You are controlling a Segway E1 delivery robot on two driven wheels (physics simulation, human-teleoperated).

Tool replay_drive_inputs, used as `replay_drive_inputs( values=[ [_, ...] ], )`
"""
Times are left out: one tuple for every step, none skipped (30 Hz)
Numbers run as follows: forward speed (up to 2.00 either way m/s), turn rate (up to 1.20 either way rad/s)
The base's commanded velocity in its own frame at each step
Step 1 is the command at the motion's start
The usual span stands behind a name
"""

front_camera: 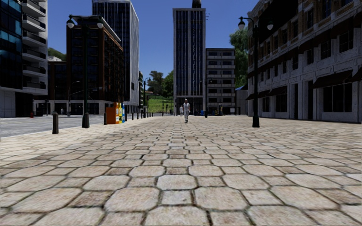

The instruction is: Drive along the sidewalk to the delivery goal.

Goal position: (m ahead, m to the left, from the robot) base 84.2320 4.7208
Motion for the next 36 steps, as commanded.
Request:
replay_drive_inputs(
  values=[
    [2.00,0.00],
    [2.00,0.00],
    [2.00,0.00],
    [2.00,0.00],
    [2.00,0.00],
    [2.00,0.00],
    [2.00,0.00],
    [2.00,0.00],
    [2.00,0.00],
    [2.00,0.00],
    [2.00,0.00],
    [2.00,0.14],
    [2.00,0.34],
    [2.00,0.56],
    [2.00,0.76],
    [2.00,0.83],
    [2.00,0.85],
    [2.00,0.85],
    [2.00,0.82],
    [2.00,0.60],
    [2.00,0.53],
    [2.00,0.53],
    [2.00,0.46],
    [2.00,0.30],
    [2.00,0.13],
    [2.00,0.06],
    [2.00,0.02],
    [2.00,0.02],
    [2.00,0.01],
    [2.00,0.00],
    [2.00,0.00],
    [2.00,0.00],
    [2.00,0.00],
    [2.00,0.00],
    [2.00,0.01],
    [2.00,0.22]
  ],
)
